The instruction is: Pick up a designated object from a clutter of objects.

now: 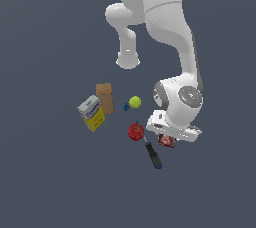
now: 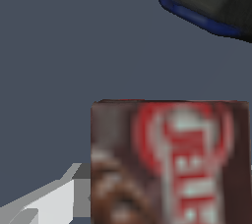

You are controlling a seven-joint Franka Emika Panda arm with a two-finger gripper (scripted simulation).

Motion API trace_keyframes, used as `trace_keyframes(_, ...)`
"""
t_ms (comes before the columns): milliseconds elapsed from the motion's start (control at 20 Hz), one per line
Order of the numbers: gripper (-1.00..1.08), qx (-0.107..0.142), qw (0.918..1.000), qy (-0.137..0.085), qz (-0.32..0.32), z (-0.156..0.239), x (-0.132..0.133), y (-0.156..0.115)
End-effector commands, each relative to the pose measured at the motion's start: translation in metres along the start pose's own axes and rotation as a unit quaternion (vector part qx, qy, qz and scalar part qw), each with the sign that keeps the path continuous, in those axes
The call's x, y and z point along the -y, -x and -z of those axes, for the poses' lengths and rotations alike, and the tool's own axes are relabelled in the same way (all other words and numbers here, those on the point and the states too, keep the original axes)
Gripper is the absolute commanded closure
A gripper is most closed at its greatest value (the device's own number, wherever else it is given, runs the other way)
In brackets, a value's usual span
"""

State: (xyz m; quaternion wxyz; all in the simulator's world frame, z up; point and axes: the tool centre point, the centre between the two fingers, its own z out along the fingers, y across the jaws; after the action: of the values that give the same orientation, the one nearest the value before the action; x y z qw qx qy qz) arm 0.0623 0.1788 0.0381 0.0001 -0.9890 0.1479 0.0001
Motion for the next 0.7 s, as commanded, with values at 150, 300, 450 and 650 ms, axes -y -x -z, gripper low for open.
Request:
trace_keyframes(150,1.08,0.000,1.0000,0.000,0.000,0.030,-0.028,-0.001)
trace_keyframes(300,1.08,0.000,1.0000,0.000,0.000,0.052,-0.048,-0.001)
trace_keyframes(450,1.08,0.000,1.0000,0.000,0.000,0.077,-0.072,-0.002)
trace_keyframes(650,1.08,0.000,1.0000,0.000,0.000,0.113,-0.105,-0.002)
